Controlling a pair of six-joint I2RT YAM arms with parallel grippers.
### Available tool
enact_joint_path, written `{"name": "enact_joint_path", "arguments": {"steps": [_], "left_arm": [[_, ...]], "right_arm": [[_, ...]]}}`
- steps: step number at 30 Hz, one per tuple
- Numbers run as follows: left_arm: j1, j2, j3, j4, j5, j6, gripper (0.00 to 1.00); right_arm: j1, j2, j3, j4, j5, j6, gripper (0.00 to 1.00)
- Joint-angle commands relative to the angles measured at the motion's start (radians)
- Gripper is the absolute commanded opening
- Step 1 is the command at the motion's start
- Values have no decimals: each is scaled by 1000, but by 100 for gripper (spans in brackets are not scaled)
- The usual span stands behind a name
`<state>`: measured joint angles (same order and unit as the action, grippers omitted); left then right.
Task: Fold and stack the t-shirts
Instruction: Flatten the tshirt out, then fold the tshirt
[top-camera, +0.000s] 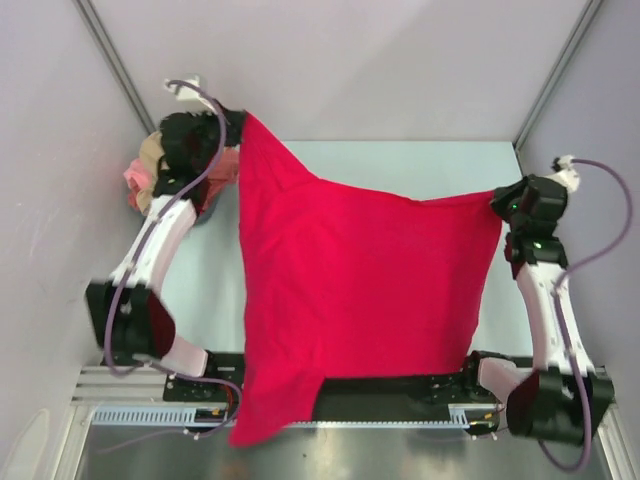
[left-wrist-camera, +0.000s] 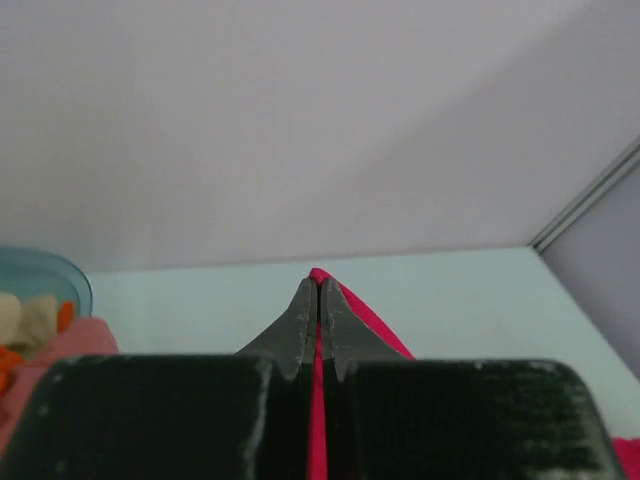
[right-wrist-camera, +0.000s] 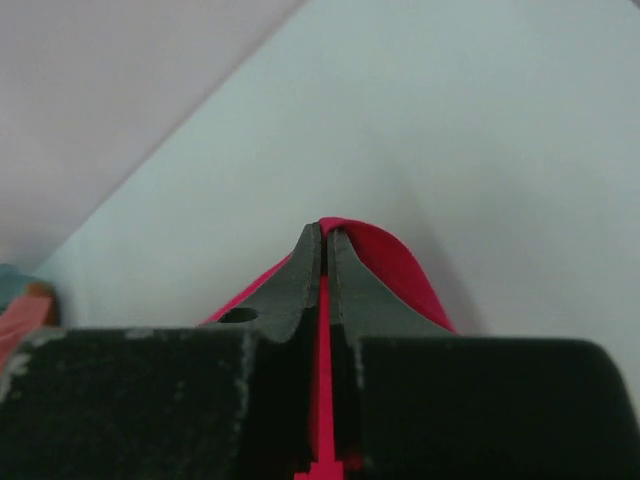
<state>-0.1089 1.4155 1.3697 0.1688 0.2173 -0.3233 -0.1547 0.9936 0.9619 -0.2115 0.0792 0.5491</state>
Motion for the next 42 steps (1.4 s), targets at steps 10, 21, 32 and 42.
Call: {"name": "enact_joint_path", "arguments": {"steps": [10,21,32,42], "left_arm": [[-32,749,526,190,97,-143,0],[-49,810,513,153,68,-164,0],[-25,677,318,3,1,-229,0],[18,608,284,-109,78,-321,0]], "right_arm": [[-84,747,205,534,-112,-8,0],[-132,988,337,517,-305,52,0],[-186,1011,426,334,-372,-12,0],[-194,1031,452,297,-398,-26,0]]}}
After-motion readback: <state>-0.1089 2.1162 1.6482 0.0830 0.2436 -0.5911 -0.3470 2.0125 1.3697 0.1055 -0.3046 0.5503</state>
